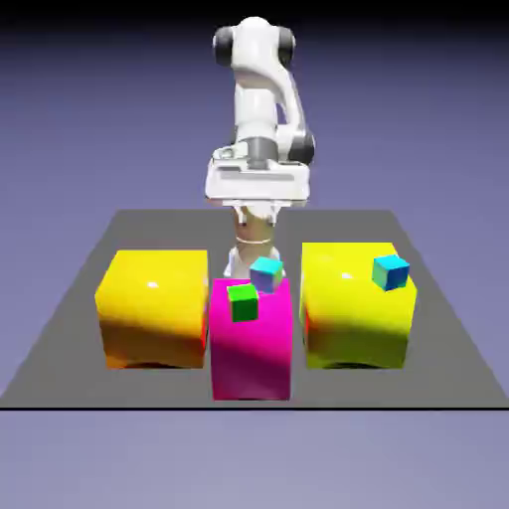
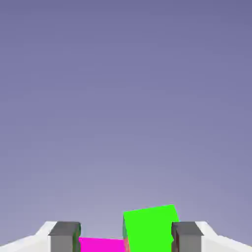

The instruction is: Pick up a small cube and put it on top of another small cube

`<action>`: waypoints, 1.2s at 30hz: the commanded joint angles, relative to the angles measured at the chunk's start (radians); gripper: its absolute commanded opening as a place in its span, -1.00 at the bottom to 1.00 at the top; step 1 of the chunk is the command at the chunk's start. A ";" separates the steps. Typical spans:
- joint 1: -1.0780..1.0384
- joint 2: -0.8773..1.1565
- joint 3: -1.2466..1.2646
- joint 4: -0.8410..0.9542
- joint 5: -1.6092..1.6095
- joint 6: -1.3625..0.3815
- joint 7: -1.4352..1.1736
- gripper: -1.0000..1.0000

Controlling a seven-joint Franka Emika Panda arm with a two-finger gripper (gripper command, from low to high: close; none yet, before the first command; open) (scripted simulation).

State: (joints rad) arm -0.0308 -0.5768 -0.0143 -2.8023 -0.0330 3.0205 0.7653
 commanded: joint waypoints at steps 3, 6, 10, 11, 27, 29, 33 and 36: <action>-0.100 0.013 0.070 0.000 -0.091 -0.131 0.006 0.00; -0.200 0.026 0.140 0.001 -0.181 -0.261 0.012 0.00; -0.310 0.068 0.267 -0.014 -0.282 -0.435 -0.023 0.00; -0.332 0.084 0.303 -0.021 -0.303 -0.475 -0.040 0.00; -0.331 0.432 0.327 -0.184 -0.206 -0.360 -0.476 0.00; -0.328 0.409 0.336 -0.204 -0.210 -0.358 -0.519 0.00; -0.304 0.484 0.270 -0.187 -0.340 -0.311 -0.426 0.00; -0.279 0.559 0.204 -0.170 -0.471 -0.264 -0.332 0.00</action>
State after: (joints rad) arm -0.3097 -0.0180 0.1897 -2.9721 -0.5035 2.7560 0.4333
